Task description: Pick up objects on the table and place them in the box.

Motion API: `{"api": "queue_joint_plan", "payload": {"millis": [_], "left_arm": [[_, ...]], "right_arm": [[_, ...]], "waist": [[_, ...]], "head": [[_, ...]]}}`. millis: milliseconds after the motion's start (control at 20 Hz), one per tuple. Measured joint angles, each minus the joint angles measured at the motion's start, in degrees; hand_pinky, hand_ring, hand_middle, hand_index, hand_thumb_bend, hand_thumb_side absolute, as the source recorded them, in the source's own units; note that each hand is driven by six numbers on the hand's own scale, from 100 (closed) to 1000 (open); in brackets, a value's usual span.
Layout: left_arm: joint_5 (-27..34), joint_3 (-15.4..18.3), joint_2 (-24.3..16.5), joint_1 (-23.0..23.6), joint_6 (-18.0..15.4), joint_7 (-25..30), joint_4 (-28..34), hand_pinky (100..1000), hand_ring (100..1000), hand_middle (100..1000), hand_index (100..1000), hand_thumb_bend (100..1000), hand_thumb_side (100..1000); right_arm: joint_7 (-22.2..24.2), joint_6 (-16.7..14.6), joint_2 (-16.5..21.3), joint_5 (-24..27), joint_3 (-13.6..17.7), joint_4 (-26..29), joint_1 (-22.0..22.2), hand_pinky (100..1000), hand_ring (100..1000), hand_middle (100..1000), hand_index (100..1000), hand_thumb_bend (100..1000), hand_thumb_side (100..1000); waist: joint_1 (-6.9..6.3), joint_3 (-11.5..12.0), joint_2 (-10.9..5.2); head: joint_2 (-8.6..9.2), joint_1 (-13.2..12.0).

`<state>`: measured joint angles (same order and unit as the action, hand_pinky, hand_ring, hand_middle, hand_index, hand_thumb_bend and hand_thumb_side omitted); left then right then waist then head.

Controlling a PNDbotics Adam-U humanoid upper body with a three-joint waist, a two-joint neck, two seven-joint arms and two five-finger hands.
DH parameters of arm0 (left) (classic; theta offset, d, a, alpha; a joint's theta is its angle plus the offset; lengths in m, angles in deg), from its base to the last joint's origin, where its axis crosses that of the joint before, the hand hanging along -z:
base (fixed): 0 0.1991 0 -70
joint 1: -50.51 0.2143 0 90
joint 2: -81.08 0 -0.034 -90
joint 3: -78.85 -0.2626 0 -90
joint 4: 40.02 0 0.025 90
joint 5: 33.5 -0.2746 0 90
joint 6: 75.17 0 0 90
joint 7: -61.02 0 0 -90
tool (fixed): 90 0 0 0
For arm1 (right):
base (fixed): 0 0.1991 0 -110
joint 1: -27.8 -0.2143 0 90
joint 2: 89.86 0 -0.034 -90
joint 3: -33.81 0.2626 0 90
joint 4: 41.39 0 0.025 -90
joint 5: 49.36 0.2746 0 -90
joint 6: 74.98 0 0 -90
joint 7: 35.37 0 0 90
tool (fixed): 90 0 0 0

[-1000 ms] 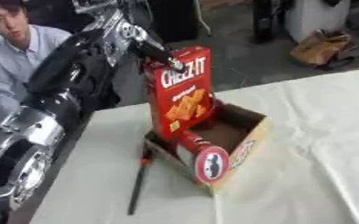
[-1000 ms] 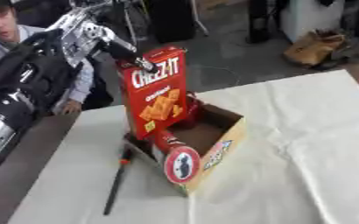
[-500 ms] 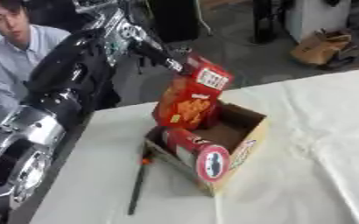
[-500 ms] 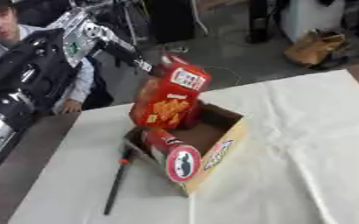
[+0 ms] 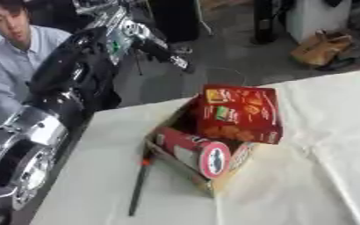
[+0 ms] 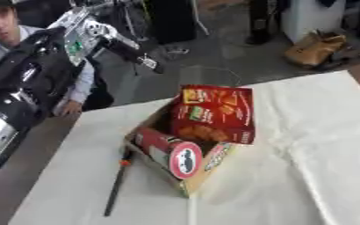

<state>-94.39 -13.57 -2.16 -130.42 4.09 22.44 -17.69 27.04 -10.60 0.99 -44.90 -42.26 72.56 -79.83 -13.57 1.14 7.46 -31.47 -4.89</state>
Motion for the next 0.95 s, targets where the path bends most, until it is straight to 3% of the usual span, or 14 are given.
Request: {"api": "queue_joint_plan", "payload": {"millis": [750,850,900,950], "left_arm": [[1.8,0.1,0.0,-0.1,1.1,0.4,0.0,922,1000,1000,1000,474,1000],[2.3,0.3,0.0,-0.1,1.1,0.4,0.1,918,999,1000,1000,425,1000],[2.8,0.5,-0.1,-0.1,1.1,0.4,0.4,901,983,1000,1000,350,1000],[3.7,0.7,-0.2,-0.1,1.0,0.4,0.9,901,983,1000,1000,350,1000]], "right_arm": [[0.0,0.0,0.0,0.1,0.0,0.0,0.0,883,882,628,615,100,1000],[0.0,0.0,0.0,0.1,0.0,0.0,0.0,883,882,628,615,100,1000],[-0.1,-0.1,0.0,0.1,0.0,0.0,0.0,883,882,628,615,100,1000],[-0.1,-0.1,0.0,0.1,0.0,0.0,0.0,883,882,628,615,100,1000]], "waist": [[0.0,0.0,0.0],[0.0,0.0,0.0],[0.0,0.0,0.0],[0.0,0.0,0.0]], "head": [[0.0,0.0],[0.0,0.0],[0.0,0.1],[0.0,0.2]]}}
